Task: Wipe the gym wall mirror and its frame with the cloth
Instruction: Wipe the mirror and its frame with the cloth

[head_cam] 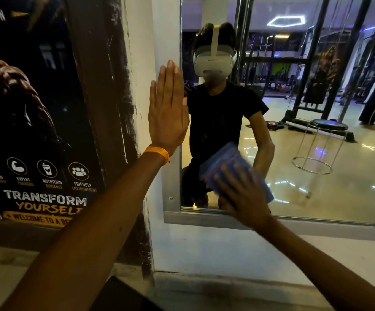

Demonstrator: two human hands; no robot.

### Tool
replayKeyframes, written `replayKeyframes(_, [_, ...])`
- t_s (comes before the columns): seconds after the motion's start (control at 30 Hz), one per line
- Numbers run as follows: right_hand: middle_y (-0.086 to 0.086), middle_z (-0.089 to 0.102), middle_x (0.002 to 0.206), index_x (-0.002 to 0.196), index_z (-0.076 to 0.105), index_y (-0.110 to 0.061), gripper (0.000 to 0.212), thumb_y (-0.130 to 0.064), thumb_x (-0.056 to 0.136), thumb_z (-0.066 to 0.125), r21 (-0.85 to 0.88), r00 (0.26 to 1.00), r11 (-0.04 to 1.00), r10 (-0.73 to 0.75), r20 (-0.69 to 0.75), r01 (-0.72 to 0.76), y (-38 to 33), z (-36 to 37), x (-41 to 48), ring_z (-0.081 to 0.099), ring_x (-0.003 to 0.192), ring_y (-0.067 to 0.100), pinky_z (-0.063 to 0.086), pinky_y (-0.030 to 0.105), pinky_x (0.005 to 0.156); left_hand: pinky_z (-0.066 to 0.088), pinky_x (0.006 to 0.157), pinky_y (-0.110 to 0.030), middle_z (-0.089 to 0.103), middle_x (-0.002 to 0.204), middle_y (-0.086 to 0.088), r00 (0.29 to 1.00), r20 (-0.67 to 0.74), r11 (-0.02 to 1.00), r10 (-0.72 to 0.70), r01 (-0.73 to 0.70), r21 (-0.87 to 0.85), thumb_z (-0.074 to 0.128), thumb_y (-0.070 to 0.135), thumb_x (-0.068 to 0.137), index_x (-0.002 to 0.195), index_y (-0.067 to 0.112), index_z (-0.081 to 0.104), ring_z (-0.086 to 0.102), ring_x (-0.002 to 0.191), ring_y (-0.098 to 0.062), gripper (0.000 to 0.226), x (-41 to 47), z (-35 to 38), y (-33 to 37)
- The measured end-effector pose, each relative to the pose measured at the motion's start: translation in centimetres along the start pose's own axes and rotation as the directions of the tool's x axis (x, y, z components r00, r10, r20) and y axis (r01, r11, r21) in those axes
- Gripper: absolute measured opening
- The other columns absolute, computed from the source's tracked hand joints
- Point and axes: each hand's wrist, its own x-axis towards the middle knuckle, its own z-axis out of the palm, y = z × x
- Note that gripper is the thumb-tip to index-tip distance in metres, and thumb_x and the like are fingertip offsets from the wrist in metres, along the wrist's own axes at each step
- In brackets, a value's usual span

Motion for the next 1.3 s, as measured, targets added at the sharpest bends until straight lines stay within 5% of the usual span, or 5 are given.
replayKeyframes(0.13, [0.006,0.033,0.166,0.161,0.030,-0.021,0.065,-0.044,0.102,0.048,-0.069,0.918,0.933,-0.332,0.217,0.354,0.9,0.7,-3.9,0.012,0.159,0.027,0.008,0.051,0.128,0.011,0.128,-0.052,0.022,0.168,-0.023,0.997,0.068,1.000,-0.023,0.021,0.022,0.036,0.021,0.109,0.161,0.004,0.014,0.019,0.156,-0.041,0.059,-4.1,0.0,-0.1])
replayKeyframes(0.33, [0.007,0.021,0.169,0.159,0.032,-0.015,0.056,-0.042,0.110,0.029,0.049,0.994,0.995,-0.092,0.064,0.089,7.7,-4.4,1.4,0.005,0.160,0.029,0.002,0.052,0.129,0.002,0.130,-0.042,0.020,0.169,-0.020,0.982,0.177,0.998,-0.060,0.053,0.044,0.022,0.032,0.112,0.162,0.008,0.009,0.013,0.158,-0.036,0.058,-13.0,0.4,-0.3])
replayKeyframes(0.73, [0.013,0.030,0.167,0.162,0.027,-0.014,0.056,-0.029,0.109,0.037,-0.094,0.824,0.828,-0.528,0.205,0.553,4.8,0.8,-2.6,0.025,0.154,0.031,0.013,0.047,0.126,0.004,0.130,-0.041,0.024,0.166,-0.023,0.990,0.127,0.998,-0.054,0.050,0.034,0.027,0.032,0.111,0.160,0.004,0.016,-0.006,0.159,-0.017,0.058,-14.8,1.6,-1.6])
replayKeyframes(1.07, [0.013,0.027,0.168,0.161,0.028,-0.015,0.068,-0.026,0.100,0.056,-0.089,0.781,0.793,-0.563,0.271,0.603,-3.1,2.9,0.1,0.013,0.157,0.036,0.006,0.053,0.129,0.005,0.129,-0.043,0.021,0.165,-0.027,0.990,0.134,0.999,-0.053,0.052,0.011,0.026,0.033,0.111,0.159,0.001,0.015,-0.008,0.159,-0.017,0.059,-15.0,1.4,-1.6])
replayKeyframes(1.3, [0.012,0.028,0.167,0.164,0.018,-0.012,0.066,-0.016,0.106,0.047,-0.116,0.790,0.785,-0.585,0.183,0.608,7.5,0.1,-5.8,0.026,0.154,0.032,0.013,0.049,0.127,0.011,0.128,-0.048,0.025,0.164,-0.028,0.989,0.135,0.998,-0.061,0.056,0.036,0.023,0.035,0.111,0.158,0.002,0.016,0.003,0.159,-0.028,0.058,-14.8,1.4,-1.1])
